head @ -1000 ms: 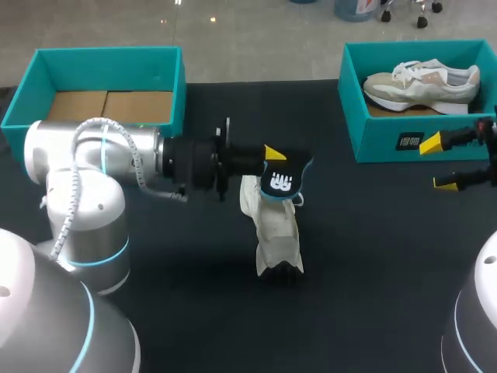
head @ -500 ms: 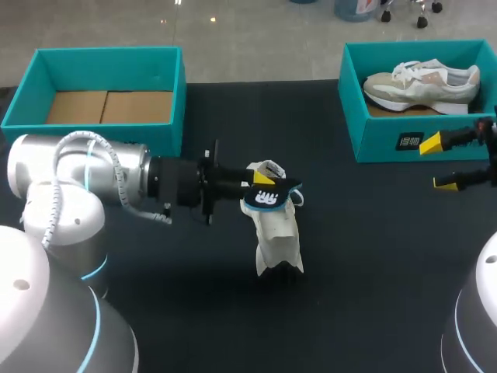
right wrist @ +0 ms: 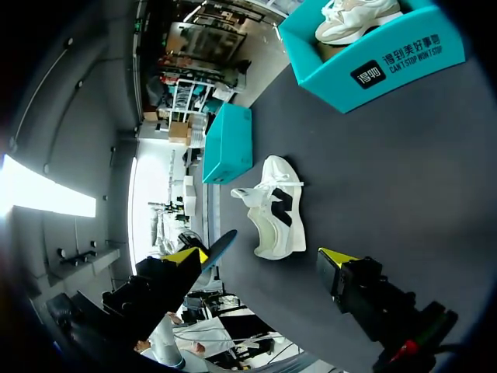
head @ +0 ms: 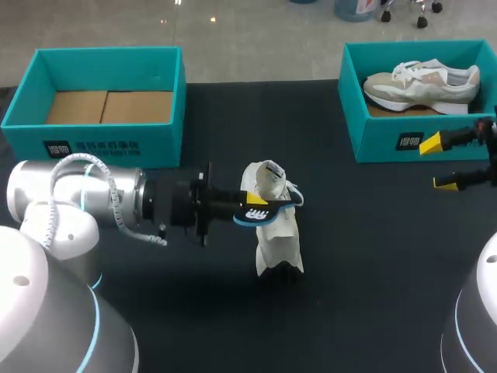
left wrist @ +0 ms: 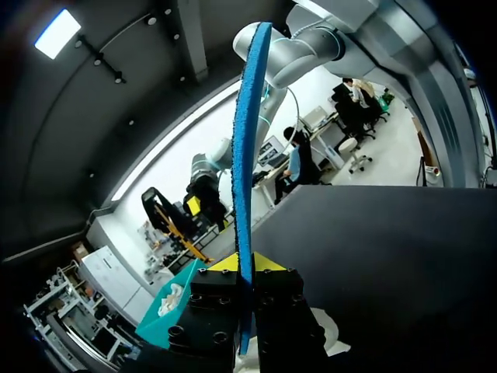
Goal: Take the shoe out of the shoebox, open the shoe tongue, remove and reinsert the insole, then place the shoe into the shoebox
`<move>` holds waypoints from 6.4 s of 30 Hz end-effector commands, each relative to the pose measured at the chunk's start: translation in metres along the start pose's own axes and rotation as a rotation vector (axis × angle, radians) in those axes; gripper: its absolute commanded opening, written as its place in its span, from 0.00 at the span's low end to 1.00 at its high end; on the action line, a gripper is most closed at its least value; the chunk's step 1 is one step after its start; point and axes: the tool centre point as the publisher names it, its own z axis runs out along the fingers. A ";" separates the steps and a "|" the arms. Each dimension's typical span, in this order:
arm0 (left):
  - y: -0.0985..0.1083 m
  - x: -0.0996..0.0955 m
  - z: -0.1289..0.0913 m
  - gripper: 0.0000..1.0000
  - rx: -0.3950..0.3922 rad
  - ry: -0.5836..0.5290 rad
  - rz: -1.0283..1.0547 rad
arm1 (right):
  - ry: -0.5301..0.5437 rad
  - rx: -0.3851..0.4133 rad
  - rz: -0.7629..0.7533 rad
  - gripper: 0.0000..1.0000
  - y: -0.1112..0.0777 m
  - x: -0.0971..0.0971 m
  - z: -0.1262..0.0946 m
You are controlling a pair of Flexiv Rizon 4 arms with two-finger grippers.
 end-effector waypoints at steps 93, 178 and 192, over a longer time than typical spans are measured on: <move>0.099 0.029 0.029 0.00 -0.015 -0.003 -0.198 | -0.003 -0.001 0.001 1.00 -0.001 0.000 0.000; 0.150 0.024 0.035 0.00 -0.159 0.022 -0.133 | -0.003 -0.001 0.001 1.00 -0.001 0.000 0.000; 0.119 0.024 0.026 0.25 -0.135 0.011 -0.106 | -0.003 -0.001 0.001 1.00 -0.001 0.000 0.000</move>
